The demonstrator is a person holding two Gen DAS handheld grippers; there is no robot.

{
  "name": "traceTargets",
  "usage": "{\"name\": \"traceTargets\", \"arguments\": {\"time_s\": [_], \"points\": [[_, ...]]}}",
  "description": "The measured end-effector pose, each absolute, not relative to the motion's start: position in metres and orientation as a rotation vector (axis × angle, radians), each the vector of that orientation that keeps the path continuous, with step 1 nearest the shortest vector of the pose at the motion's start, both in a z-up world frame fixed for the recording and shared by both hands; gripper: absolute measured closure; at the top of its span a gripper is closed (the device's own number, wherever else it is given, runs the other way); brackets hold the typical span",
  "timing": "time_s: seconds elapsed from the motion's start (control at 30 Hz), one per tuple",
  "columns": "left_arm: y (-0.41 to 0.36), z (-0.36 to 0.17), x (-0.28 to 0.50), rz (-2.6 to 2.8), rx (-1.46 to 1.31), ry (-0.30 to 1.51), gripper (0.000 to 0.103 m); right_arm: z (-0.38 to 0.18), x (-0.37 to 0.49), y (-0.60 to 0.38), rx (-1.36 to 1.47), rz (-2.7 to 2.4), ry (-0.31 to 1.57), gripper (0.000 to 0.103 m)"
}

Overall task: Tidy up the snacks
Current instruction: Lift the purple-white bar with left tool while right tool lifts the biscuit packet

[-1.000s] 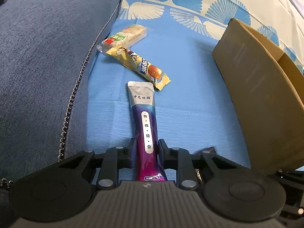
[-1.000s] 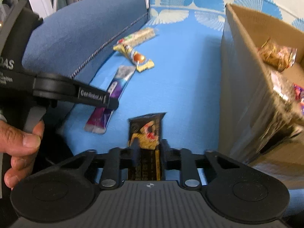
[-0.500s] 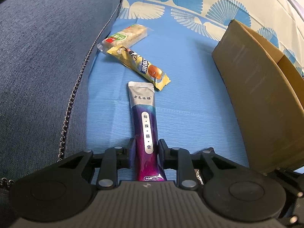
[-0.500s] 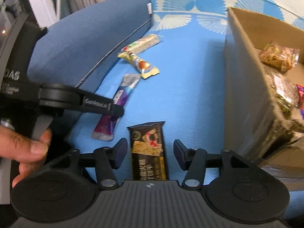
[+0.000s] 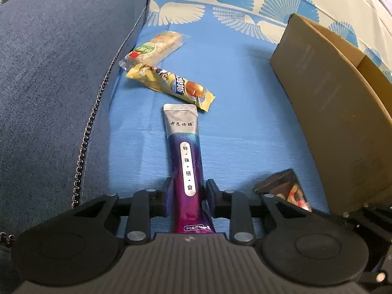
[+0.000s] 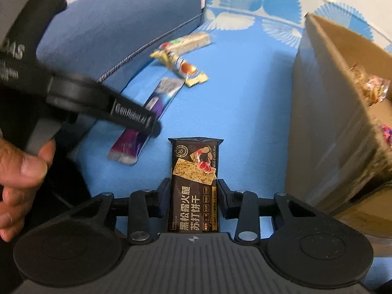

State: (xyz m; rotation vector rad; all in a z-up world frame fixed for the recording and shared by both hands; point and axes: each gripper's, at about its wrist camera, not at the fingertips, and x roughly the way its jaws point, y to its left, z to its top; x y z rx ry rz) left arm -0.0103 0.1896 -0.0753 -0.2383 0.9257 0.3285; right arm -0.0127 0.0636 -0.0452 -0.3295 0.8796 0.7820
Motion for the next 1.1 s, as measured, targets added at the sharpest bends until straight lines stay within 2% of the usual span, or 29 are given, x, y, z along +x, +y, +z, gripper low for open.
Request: {"name": "traceTargets", "arguments": {"time_s": [0.13, 0.47, 1.1], "points": [[0.194, -0.073, -0.015, 0.331, -0.268, 0.902, 0.081, -0.043, -0.009, 0.06, -0.308, 0.76, 0.874, 0.062], [0.195, -0.063, -0.025, 0.306, -0.308, 0.823, 0.081, -0.039, -0.01, 0.054, -0.28, 0.737, 0.861, 0.062], [0.196, -0.059, -0.03, 0.292, -0.324, 0.795, 0.081, -0.037, -0.011, 0.052, -0.266, 0.737, 0.854, 0.062]]}}
